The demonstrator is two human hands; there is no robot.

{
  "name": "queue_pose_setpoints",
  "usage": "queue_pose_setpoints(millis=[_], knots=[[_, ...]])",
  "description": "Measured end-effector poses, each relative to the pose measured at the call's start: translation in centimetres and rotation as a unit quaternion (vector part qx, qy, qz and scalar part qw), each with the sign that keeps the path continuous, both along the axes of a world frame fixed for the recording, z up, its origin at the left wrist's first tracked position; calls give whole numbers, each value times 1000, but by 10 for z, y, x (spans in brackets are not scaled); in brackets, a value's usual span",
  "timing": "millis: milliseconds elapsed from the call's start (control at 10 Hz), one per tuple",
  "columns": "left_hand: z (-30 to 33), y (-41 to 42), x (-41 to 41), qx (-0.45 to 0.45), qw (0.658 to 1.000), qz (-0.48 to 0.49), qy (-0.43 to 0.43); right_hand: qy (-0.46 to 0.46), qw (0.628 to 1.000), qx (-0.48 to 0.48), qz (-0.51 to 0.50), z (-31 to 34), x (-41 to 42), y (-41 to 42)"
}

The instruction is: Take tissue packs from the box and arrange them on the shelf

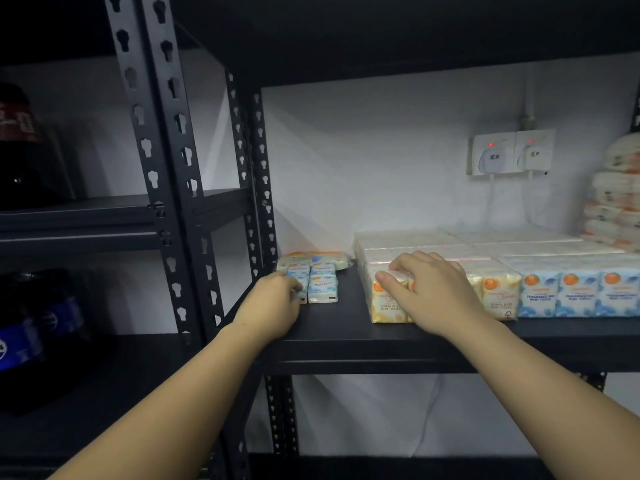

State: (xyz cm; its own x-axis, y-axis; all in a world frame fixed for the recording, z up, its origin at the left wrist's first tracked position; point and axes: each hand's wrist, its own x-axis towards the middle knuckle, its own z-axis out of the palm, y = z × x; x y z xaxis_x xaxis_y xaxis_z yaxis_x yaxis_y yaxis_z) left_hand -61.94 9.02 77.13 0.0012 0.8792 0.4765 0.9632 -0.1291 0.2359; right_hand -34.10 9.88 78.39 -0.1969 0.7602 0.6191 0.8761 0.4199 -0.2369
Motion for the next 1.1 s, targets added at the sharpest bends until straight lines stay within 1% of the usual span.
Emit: queue_pose_setpoints(millis=[200, 400, 500, 700, 800, 900, 1000, 1100], knots=[[5, -2, 0, -8, 999, 7, -38, -3, 1000, -9, 1, 1, -1, -2], [6, -14, 6, -5, 1000, -3, -21, -10, 1000, -17, 3, 4, -1, -3], [8, -21, 11, 12, 1000, -12, -7, -14, 999, -30, 6, 6, -1, -5], [16, -35, 27, -8, 999, -41, 14, -45, 996, -82, 1, 20, -2, -13], [19, -42, 37, -22, 998, -49, 13, -55, 995, -87, -3, 22, 2, -22], [20, -49, 46, -18, 998, -53, 7, -67, 995, -71, -19, 19, 13, -36], [17, -59, 54, -35, 997, -64, 1, -56, 996, -64, -31, 12, 31, -50], [20, -70, 61, -28, 997, -66, 1, -48, 996, -59, -44, 9, 54, -63]])
